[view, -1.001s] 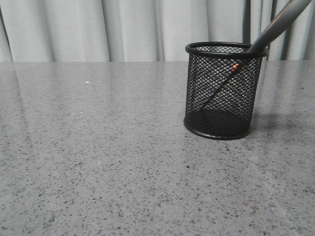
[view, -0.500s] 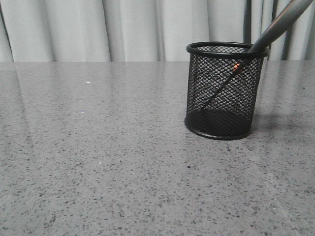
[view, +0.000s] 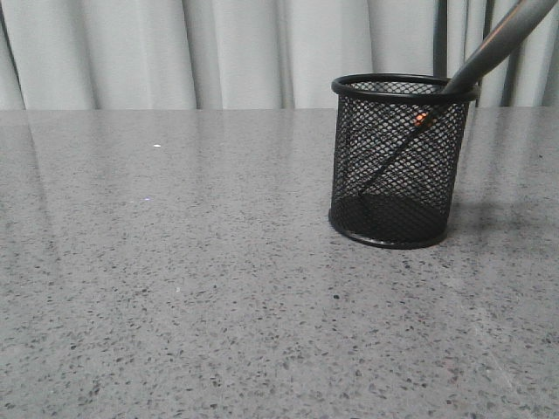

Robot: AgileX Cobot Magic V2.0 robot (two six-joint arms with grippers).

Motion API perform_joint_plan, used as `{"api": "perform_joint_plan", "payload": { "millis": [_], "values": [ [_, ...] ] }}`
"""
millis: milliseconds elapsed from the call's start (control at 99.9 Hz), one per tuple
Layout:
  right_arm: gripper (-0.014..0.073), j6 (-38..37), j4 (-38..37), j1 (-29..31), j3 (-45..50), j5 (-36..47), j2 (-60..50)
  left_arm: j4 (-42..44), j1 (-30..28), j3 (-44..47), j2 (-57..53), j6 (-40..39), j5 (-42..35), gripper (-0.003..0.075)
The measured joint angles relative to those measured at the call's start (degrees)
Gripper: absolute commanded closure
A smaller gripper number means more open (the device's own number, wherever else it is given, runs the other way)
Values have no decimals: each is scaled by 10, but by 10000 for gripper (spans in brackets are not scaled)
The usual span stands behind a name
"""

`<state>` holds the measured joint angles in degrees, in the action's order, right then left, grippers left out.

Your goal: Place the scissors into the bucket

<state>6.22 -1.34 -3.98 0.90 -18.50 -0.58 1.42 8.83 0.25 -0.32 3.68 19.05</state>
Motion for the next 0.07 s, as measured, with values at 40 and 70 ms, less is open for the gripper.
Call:
{"api": "perform_joint_plan", "payload": {
  "millis": [40, 70],
  "values": [
    [654, 0, 0, 0, 0, 0, 0, 0, 0, 0, 0, 0, 0, 740],
    [654, 0, 0, 0, 0, 0, 0, 0, 0, 0, 0, 0, 0, 740]
  ]
}}
